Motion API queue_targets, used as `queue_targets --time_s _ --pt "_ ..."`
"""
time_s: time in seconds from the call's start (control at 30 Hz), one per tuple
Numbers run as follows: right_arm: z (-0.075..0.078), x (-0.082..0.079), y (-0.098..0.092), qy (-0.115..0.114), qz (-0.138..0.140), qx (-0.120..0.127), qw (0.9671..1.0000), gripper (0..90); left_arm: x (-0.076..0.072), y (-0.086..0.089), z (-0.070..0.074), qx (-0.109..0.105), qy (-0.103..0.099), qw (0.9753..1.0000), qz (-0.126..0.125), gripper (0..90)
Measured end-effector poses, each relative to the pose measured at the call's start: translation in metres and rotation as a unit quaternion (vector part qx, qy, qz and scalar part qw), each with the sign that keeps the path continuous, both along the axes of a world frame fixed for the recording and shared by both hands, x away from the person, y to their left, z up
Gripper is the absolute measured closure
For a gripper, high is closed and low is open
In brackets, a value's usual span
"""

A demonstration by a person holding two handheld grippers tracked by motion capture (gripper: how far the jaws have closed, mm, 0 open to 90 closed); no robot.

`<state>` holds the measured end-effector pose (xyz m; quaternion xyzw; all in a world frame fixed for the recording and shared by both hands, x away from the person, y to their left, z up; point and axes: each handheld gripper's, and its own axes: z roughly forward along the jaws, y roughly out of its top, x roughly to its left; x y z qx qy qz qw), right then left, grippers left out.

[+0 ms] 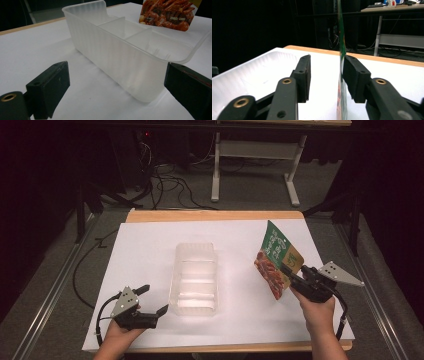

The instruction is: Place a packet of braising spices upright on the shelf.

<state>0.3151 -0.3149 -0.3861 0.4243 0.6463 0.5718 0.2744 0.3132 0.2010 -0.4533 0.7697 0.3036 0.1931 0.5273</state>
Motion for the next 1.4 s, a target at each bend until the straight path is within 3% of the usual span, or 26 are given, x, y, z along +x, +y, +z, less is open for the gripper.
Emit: queue_targets --time_s 0.17,0.23,0.4,0.57,0.63,0.87,1.4 --pt "-0.007 0.003 0.0 0.01 -0.003 -0.01 0.9999 48.6 0.0 0.0 0.0 0.0 0.0 1.0 -0.001 6.9" --pt "-0.013 0.004 0.002 0.017 -0.007 -0.027 0.9995 49.1 0.0 0.0 0.0 0.001 0.001 1.0 -0.003 6.9" --pt "-0.021 0.007 0.003 0.026 -0.012 -0.032 0.9991 51.3 0.0 -0.001 -0.001 0.0 0.001 1.0 -0.003 6.9" --pt "-0.024 0.008 0.002 0.035 -0.021 -0.031 0.9987 62.0 0.001 0.0 -0.001 0.002 0.003 1.0 -0.004 6.9" --pt "-0.025 0.008 0.001 0.045 -0.034 -0.025 0.9981 70.5 0.0 0.0 -0.001 0.0 0.001 1.0 -0.002 6.9" --pt "-0.026 0.007 0.003 0.049 -0.05 -0.028 0.9972 89.2 0.0 0.0 0.0 0.0 0.001 1.0 0.0 6.9" --pt "-0.024 0.005 -0.001 0.04 -0.045 -0.029 0.9978 90.0 0.001 0.001 0.0 0.001 0.0 1.0 0.002 6.9"
